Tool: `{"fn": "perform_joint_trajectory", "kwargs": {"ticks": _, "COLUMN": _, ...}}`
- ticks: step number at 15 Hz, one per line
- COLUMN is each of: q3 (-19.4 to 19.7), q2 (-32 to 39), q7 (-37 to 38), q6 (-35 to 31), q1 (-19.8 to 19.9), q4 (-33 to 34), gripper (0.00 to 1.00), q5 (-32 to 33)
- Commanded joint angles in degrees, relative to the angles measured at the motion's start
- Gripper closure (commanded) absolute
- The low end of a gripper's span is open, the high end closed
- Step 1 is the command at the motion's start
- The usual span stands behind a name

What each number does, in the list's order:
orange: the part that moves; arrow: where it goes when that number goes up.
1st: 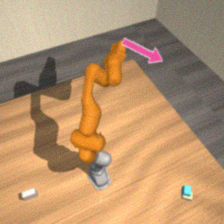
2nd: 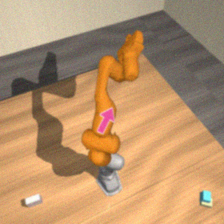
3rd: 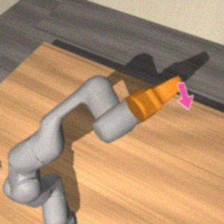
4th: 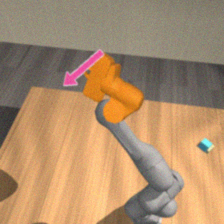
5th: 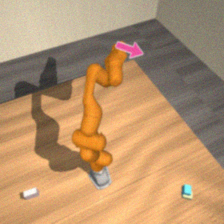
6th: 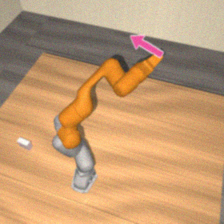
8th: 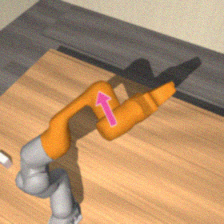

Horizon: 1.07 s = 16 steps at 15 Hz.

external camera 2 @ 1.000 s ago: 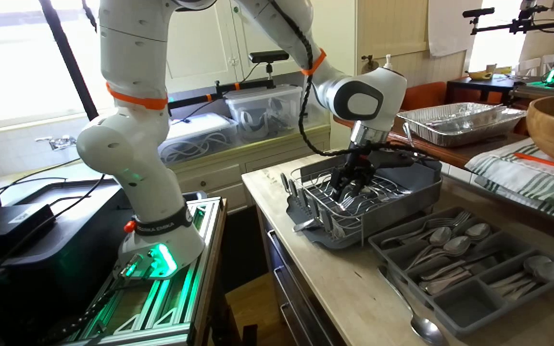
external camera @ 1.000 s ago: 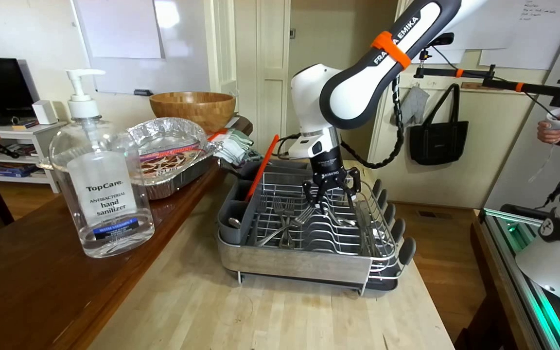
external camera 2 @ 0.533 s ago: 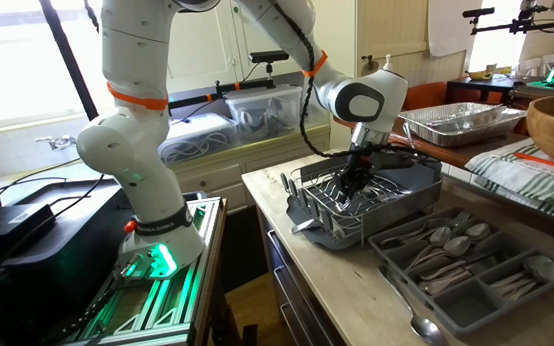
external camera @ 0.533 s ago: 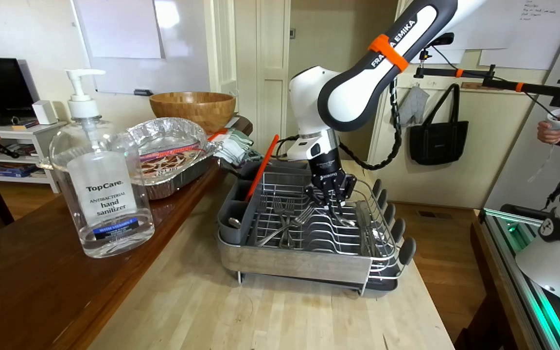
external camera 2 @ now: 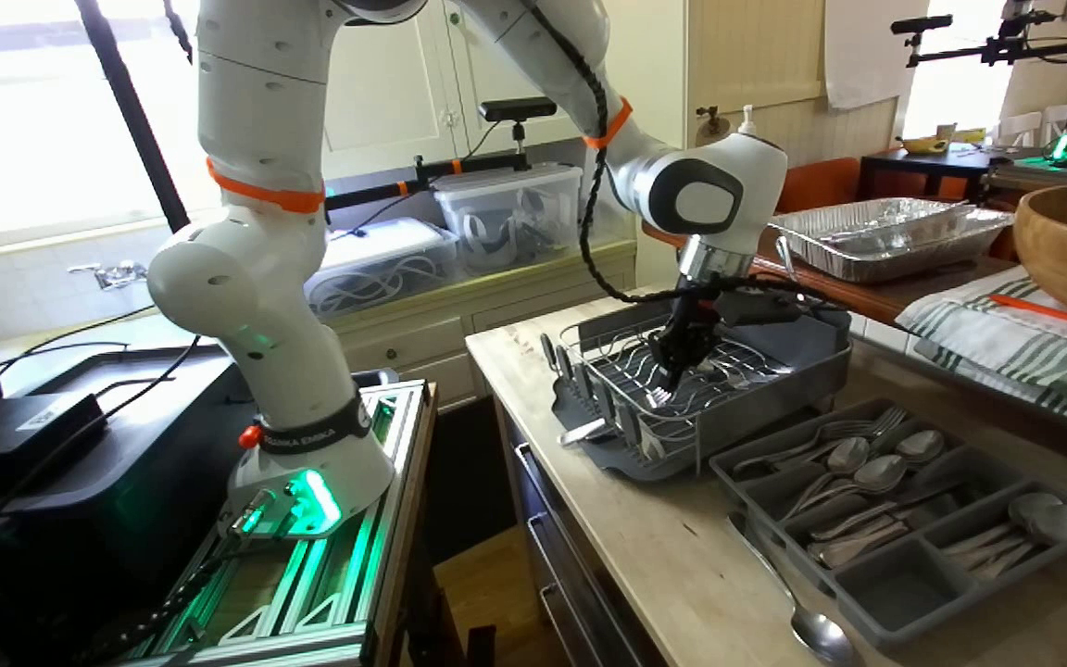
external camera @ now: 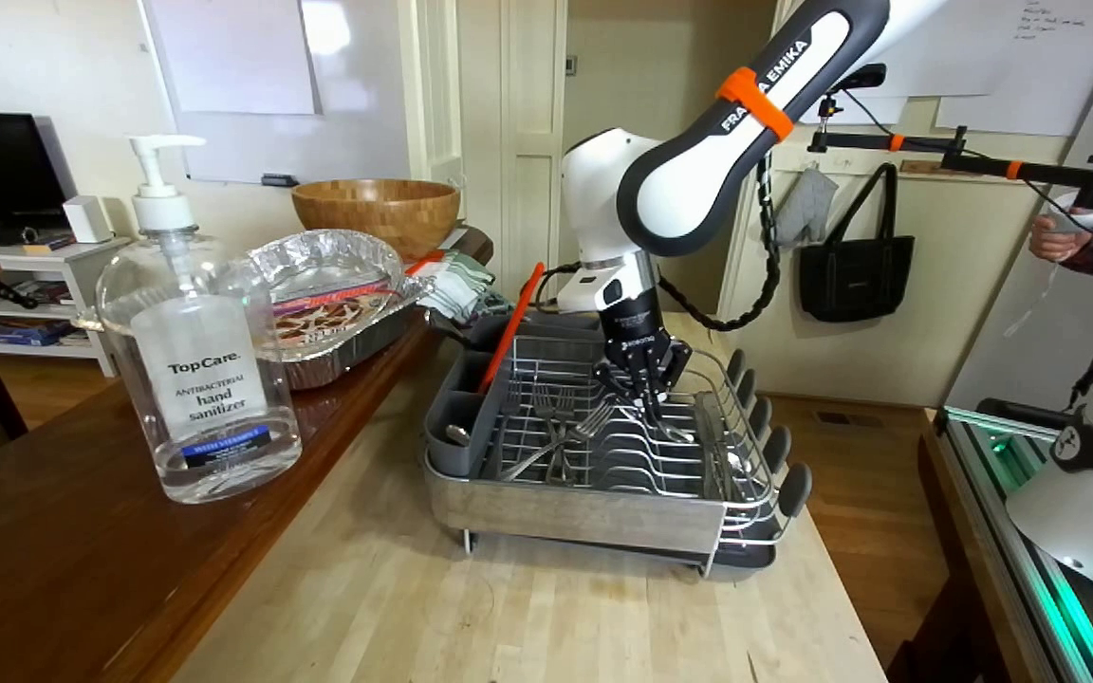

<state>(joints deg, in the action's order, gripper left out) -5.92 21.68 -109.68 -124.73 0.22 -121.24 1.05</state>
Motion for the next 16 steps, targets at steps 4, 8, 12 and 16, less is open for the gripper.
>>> {"fn": "perform_joint_trajectory", "kwargs": {"ticks": 4, "q3": 0.21, "q2": -0.69, "q7": 0.51, "q6": 1.60, "q1": -0.02, "q4": 5.61, "gripper": 0.98, "q5": 2.77}}
{"fn": "perform_joint_trajectory", "kwargs": {"ticks": 8, "q3": 0.57, "q2": -2.73, "q7": 2.91, "q6": -0.90, "q1": -0.71, "q4": 9.52, "gripper": 0.98, "q5": 4.71}}
{"fn": "perform_joint_trajectory", "kwargs": {"ticks": 12, "q3": 0.71, "q2": -5.14, "q7": 6.94, "q6": -3.79, "q1": -1.37, "q4": 10.93, "gripper": 0.98, "q5": 5.95}}
{"fn": "perform_joint_trajectory", "kwargs": {"ticks": 16, "q3": 0.82, "q2": -8.45, "q7": 11.97, "q6": -2.16, "q1": -1.97, "q4": 10.46, "gripper": 0.98, "q5": 7.73}}
